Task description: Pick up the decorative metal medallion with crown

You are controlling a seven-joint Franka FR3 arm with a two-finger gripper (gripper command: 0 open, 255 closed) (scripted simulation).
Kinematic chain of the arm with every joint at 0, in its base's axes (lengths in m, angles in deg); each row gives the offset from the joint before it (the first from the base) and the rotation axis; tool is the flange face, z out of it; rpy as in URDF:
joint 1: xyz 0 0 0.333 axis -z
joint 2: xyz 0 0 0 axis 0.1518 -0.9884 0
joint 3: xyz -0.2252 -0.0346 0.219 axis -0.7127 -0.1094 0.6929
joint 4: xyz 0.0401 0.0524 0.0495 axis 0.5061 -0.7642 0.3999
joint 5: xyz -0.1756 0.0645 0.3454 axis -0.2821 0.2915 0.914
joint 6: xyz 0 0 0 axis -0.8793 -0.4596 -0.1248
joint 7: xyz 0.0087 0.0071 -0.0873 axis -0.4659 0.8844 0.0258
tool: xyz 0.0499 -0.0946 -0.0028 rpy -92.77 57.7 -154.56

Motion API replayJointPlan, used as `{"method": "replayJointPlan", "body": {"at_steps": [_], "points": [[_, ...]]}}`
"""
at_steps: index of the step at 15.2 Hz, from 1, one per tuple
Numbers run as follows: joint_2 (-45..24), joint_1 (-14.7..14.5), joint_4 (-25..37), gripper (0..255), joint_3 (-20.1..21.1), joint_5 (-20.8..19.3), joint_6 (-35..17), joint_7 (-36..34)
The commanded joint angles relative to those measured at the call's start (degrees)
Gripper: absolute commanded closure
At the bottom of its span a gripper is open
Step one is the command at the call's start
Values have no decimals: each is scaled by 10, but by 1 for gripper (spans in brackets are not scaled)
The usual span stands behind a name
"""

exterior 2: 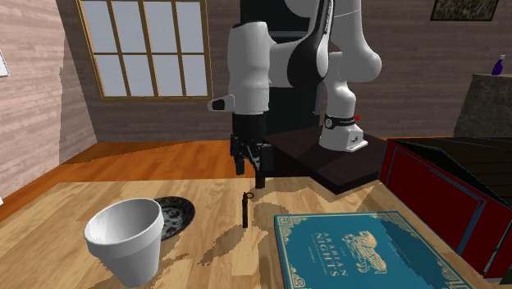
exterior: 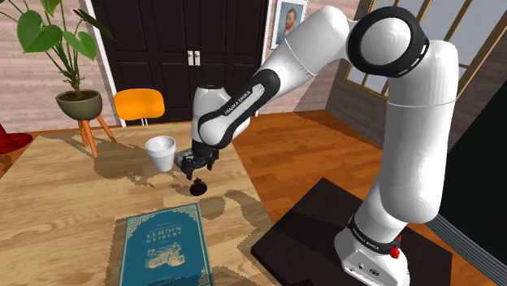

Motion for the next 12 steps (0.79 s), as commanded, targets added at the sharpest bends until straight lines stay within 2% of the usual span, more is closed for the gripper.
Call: {"method": "replayJointPlan", "body": {"at_steps": [1,8,9,12], "points": [[-15,-4,2,0,-2,-4,-13,-3],[-50,-9,3,0,-8,-13,-47,-7],[-50,-9,2,255,-8,-13,-48,-7],[-50,-9,2,255,-8,-13,-48,-7]]}}
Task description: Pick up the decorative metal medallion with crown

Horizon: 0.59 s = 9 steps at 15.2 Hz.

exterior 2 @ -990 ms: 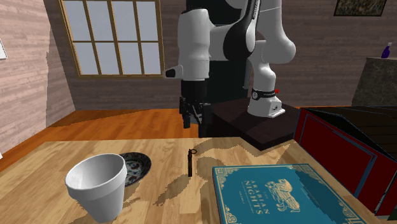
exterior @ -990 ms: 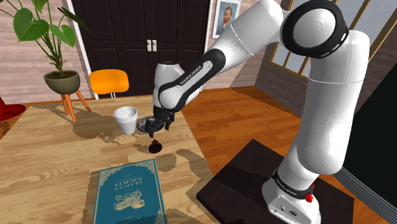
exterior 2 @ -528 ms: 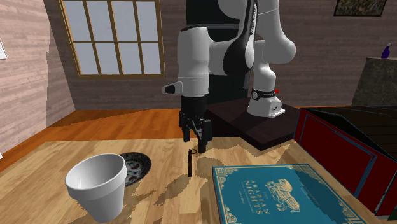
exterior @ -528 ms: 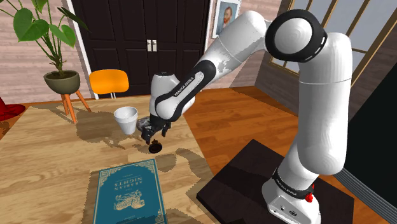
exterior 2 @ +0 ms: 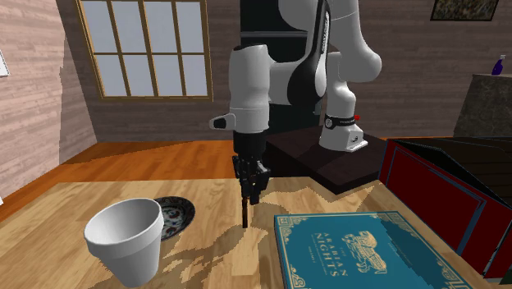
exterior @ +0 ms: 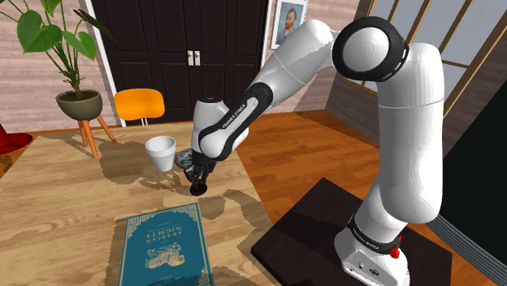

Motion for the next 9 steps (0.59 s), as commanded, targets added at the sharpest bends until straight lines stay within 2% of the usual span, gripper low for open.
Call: {"method": "replayJointPlan", "body": {"at_steps": [1,6,9], "points": [[-1,0,0,255,0,0,0,0],[-1,0,1,255,0,0,1,0],[19,3,0,255,4,5,19,2]]}}
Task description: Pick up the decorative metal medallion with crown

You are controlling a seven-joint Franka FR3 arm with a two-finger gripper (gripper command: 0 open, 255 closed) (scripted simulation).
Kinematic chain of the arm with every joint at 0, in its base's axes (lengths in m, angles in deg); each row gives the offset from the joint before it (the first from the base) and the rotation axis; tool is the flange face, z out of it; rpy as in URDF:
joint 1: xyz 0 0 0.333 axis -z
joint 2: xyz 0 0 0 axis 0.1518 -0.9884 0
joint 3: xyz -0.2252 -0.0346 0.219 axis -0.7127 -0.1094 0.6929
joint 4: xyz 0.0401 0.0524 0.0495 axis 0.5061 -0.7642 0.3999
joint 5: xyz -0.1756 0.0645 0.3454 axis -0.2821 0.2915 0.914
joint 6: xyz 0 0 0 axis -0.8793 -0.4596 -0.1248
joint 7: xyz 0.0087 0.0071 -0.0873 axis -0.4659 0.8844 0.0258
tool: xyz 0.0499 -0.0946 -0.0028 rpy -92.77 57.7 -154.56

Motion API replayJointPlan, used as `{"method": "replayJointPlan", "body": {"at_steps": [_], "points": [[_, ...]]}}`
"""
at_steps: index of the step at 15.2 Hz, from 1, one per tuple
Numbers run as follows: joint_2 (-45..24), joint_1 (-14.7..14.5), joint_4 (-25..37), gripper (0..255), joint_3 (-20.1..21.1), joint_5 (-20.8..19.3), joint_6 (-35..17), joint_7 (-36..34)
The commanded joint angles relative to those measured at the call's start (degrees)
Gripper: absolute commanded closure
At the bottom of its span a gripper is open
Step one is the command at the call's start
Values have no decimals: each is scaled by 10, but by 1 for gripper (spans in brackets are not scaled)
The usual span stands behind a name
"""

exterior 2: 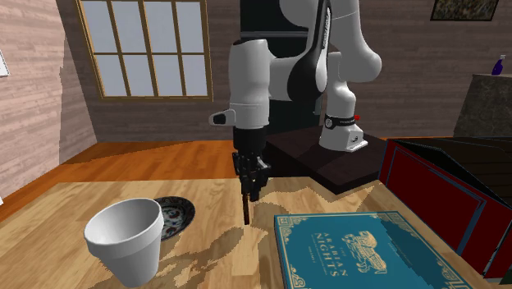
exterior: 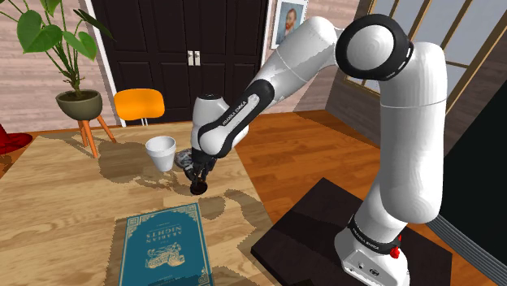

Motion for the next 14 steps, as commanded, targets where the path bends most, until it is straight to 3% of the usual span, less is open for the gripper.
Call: {"method": "replayJointPlan", "body": {"at_steps": [1,14], "points": [[14,3,-1,255,3,4,12,2],[79,12,6,255,13,21,84,9]]}}
